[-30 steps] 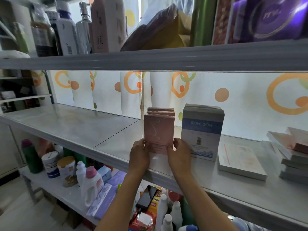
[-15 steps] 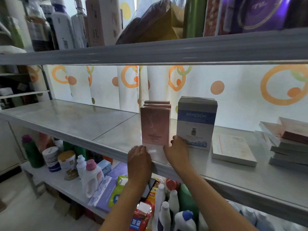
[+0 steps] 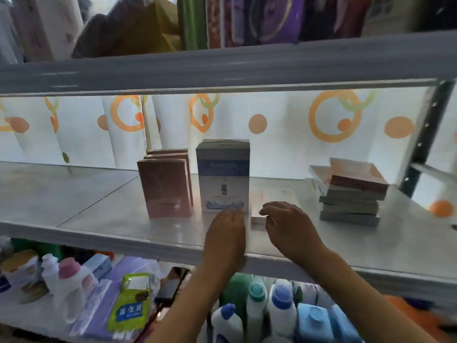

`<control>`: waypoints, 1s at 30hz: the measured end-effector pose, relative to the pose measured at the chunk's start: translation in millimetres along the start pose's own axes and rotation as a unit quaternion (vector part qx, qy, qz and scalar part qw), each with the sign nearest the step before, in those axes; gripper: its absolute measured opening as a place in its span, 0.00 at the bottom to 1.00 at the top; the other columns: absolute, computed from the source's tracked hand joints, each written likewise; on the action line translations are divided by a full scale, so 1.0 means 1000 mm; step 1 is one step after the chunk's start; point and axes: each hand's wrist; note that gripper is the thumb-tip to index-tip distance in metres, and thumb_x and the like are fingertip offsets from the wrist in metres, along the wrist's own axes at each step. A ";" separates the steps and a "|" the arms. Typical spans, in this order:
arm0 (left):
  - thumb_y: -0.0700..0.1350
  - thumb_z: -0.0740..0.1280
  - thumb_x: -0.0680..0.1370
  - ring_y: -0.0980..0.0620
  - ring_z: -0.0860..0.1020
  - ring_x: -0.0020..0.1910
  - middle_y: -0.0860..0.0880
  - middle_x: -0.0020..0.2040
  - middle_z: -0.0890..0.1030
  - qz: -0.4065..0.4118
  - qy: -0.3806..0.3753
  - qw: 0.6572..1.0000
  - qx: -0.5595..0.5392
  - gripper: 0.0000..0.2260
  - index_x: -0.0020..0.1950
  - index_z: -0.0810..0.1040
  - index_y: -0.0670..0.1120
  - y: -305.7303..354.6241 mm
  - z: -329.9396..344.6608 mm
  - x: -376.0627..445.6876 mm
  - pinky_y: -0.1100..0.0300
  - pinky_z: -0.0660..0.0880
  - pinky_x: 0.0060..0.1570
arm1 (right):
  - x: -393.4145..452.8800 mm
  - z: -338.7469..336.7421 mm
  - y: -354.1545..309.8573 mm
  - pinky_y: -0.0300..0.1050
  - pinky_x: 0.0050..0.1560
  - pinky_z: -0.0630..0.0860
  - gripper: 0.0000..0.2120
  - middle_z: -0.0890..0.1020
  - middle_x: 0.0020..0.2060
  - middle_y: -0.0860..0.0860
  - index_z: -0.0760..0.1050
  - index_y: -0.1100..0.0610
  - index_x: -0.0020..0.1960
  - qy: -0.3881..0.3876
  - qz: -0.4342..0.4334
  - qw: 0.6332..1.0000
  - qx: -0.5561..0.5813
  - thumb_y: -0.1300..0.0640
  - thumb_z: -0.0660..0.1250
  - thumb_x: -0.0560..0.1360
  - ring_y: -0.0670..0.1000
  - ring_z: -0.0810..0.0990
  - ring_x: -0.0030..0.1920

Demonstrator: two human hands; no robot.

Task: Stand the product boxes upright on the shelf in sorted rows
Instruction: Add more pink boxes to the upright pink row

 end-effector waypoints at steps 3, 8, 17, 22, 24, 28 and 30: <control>0.42 0.65 0.79 0.50 0.75 0.65 0.47 0.67 0.76 0.039 0.022 0.997 -0.069 0.19 0.70 0.71 0.48 0.046 0.011 0.017 0.57 0.70 0.67 | -0.009 -0.029 0.041 0.47 0.55 0.80 0.09 0.86 0.49 0.53 0.84 0.58 0.49 0.053 0.026 0.998 0.004 0.67 0.71 0.71 0.54 0.84 0.49; 0.40 0.66 0.79 0.48 0.79 0.58 0.45 0.61 0.80 0.108 0.052 0.981 -0.150 0.14 0.64 0.76 0.45 0.111 0.034 0.045 0.55 0.76 0.58 | -0.018 -0.071 0.097 0.39 0.49 0.75 0.03 0.85 0.44 0.56 0.81 0.60 0.48 0.204 0.096 0.974 -0.018 0.64 0.71 0.74 0.54 0.83 0.43; 0.47 0.56 0.82 0.47 0.69 0.67 0.46 0.67 0.73 0.048 0.127 0.965 -0.223 0.16 0.67 0.72 0.44 0.174 0.078 0.118 0.51 0.70 0.66 | 0.002 -0.085 0.172 0.50 0.59 0.74 0.16 0.81 0.51 0.52 0.76 0.58 0.57 0.285 0.397 0.847 0.208 0.47 0.65 0.77 0.55 0.79 0.54; 0.53 0.50 0.83 0.44 0.67 0.71 0.43 0.69 0.72 -0.014 -0.008 0.952 -0.305 0.22 0.69 0.70 0.41 0.175 0.099 0.135 0.53 0.63 0.70 | 0.005 -0.074 0.182 0.44 0.38 0.70 0.23 0.78 0.34 0.52 0.77 0.63 0.43 0.207 0.446 0.806 0.328 0.42 0.64 0.78 0.50 0.77 0.37; 0.52 0.50 0.83 0.45 0.64 0.72 0.42 0.71 0.69 -0.030 -0.039 0.939 -0.340 0.23 0.70 0.69 0.40 0.172 0.108 0.132 0.54 0.60 0.71 | 0.004 -0.069 0.181 0.44 0.38 0.69 0.23 0.79 0.33 0.57 0.78 0.65 0.40 0.235 0.421 0.820 0.310 0.44 0.64 0.79 0.50 0.75 0.34; 0.59 0.53 0.80 0.45 0.73 0.60 0.46 0.57 0.79 0.013 0.027 0.935 -0.354 0.23 0.58 0.78 0.45 0.164 0.119 0.133 0.51 0.71 0.59 | 0.000 -0.064 0.182 0.43 0.37 0.68 0.24 0.80 0.33 0.59 0.79 0.66 0.41 0.250 0.392 0.838 0.285 0.45 0.62 0.80 0.49 0.73 0.32; 0.57 0.55 0.80 0.47 0.73 0.57 0.49 0.53 0.80 0.034 0.047 0.937 -0.344 0.19 0.56 0.79 0.46 0.160 0.122 0.131 0.53 0.71 0.56 | -0.004 -0.063 0.183 0.44 0.37 0.67 0.23 0.77 0.29 0.55 0.78 0.64 0.39 0.254 0.382 0.841 0.286 0.46 0.62 0.80 0.48 0.71 0.31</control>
Point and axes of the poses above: each hand's wrist, its own x-axis towards the middle knuckle, its own z-axis out of the palm, y = z × x
